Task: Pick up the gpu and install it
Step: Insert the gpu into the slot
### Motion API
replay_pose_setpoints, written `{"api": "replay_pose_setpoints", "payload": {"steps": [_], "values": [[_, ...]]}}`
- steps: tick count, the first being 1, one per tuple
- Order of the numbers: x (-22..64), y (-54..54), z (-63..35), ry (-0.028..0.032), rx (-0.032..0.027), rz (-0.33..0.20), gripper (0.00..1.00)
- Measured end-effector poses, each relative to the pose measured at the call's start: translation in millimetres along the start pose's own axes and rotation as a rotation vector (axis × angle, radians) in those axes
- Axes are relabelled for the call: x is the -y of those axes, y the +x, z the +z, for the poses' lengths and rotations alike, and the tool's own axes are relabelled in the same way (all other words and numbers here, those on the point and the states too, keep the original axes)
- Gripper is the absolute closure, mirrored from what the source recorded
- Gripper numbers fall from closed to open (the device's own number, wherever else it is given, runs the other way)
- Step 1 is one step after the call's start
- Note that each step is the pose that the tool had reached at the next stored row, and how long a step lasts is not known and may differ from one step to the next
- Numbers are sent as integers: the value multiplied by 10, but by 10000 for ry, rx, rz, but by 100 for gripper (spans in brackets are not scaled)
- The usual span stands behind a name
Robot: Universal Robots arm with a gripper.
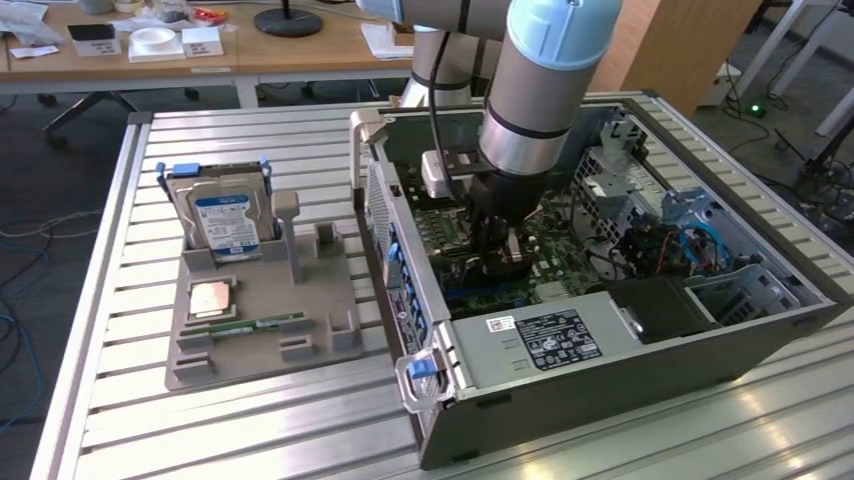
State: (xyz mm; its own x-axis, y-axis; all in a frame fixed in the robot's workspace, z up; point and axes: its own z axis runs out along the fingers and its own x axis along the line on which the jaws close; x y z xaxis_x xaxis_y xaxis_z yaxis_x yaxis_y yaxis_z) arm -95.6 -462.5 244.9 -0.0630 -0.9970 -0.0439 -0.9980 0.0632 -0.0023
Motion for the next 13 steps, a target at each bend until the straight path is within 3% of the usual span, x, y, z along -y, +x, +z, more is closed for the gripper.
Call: {"api": "replay_pose_setpoints", "payload": {"steps": [13], "values": [[0,-3,-51,1,3,0,60]]}}
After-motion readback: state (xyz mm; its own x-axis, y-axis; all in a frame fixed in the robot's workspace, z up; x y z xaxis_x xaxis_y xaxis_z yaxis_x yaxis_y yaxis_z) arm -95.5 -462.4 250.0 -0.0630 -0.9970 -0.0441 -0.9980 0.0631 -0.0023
